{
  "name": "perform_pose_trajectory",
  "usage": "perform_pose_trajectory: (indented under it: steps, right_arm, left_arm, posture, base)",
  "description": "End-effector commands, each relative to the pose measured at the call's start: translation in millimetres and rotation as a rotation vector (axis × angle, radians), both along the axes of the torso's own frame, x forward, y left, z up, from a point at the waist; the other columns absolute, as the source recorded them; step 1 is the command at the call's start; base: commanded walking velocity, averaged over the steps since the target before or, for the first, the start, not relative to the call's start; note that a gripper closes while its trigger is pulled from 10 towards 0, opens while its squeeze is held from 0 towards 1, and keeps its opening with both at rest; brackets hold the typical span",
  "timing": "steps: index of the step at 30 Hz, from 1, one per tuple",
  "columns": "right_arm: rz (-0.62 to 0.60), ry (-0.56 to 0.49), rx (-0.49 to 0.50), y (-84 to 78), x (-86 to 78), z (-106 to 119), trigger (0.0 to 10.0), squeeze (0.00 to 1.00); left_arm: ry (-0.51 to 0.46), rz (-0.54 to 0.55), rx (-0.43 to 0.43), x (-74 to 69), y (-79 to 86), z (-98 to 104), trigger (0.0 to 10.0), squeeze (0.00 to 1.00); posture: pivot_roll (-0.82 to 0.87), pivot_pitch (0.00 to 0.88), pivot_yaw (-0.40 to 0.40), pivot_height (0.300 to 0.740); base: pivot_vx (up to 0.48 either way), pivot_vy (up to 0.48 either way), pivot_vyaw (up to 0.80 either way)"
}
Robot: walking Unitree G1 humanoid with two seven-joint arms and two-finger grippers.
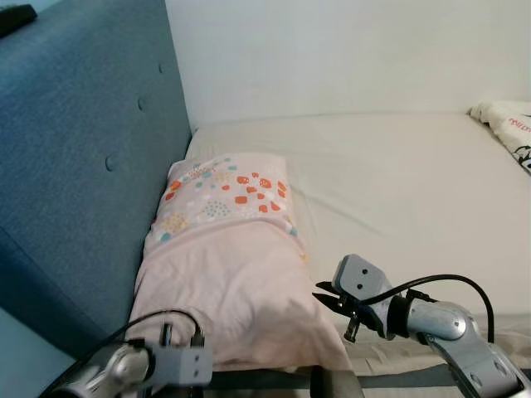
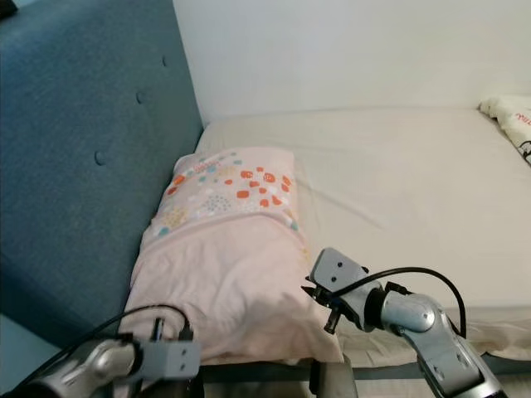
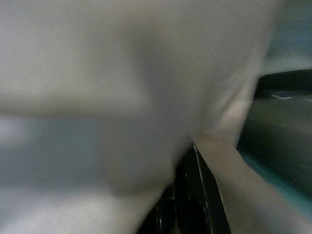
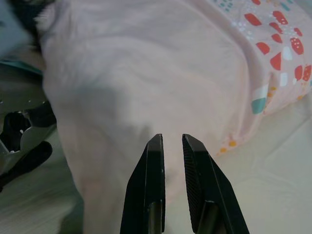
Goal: Clean up the room
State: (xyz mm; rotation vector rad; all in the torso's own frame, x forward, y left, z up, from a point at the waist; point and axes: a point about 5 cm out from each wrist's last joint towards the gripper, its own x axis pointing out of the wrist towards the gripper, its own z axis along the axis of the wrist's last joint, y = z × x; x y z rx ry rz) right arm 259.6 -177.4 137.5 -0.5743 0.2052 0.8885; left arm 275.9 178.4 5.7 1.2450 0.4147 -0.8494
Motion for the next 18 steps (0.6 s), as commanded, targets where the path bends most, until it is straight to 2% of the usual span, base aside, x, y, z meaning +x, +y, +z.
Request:
perform_pose_trajectory:
  steps: [1, 2, 3, 7, 12, 13, 18]
  right_arm:
    - [-0.003, -0.011, 0.001, 1.5, 0.6, 3.2, 10.0, 0.00]
    - [-0.003, -0.011, 0.001, 1.5, 0.6, 3.2, 10.0, 0.00]
    - [-0.004, -0.014, 0.006, 2.0, 1.5, 4.7, 10.0, 0.00]
    - [-0.004, -0.016, 0.008, 2.3, 1.7, 5.3, 10.0, 0.00]
    - [-0.033, -0.049, 0.022, 4.5, 7.5, 7.8, 10.0, 0.00]
    - [-0.034, -0.050, 0.022, 4.7, 7.9, 7.9, 10.0, 0.00]
    - [-0.034, -0.051, 0.022, 4.9, 8.3, 8.2, 10.0, 0.00]
  left_arm:
    - [-0.059, 0.069, 0.091, 8.1, 12.7, 0.9, 0.0, 0.00]
    - [-0.059, 0.069, 0.091, 8.1, 12.7, 0.9, 0.0, 0.00]
    - [-0.089, 0.114, 0.106, 15.5, 17.8, 5.6, 0.0, 0.00]
    - [-0.115, 0.140, 0.107, 19.8, 20.5, 9.1, 0.0, 0.00]
    - [-0.346, 0.263, 0.153, 47.1, 33.6, 33.2, 0.0, 0.00]
    - [-0.366, 0.268, 0.151, 49.5, 33.7, 36.1, 0.0, 0.00]
    - [-0.383, 0.273, 0.151, 52.5, 33.0, 38.7, 0.0, 0.00]
  posture:
    - [-0.04, 0.151, -0.022, 0.597]
    - [-0.04, 0.151, -0.022, 0.597]
    - [-0.05, 0.154, -0.024, 0.597]
    - [-0.05, 0.154, -0.024, 0.597]
    - [-0.05, 0.158, -0.032, 0.597]
    - [-0.05, 0.158, -0.032, 0.597]
    - [-0.04, 0.157, -0.031, 0.597]
  base:
    - [0.000, 0.000, 0.00]
    - [0.000, 0.000, 0.00]
    - [0.000, 0.000, 0.00]
    - [0.000, 0.000, 0.00]
    - [0.000, 0.000, 0.00]
    - [0.000, 0.000, 0.00]
    - [0.000, 0.000, 0.00]
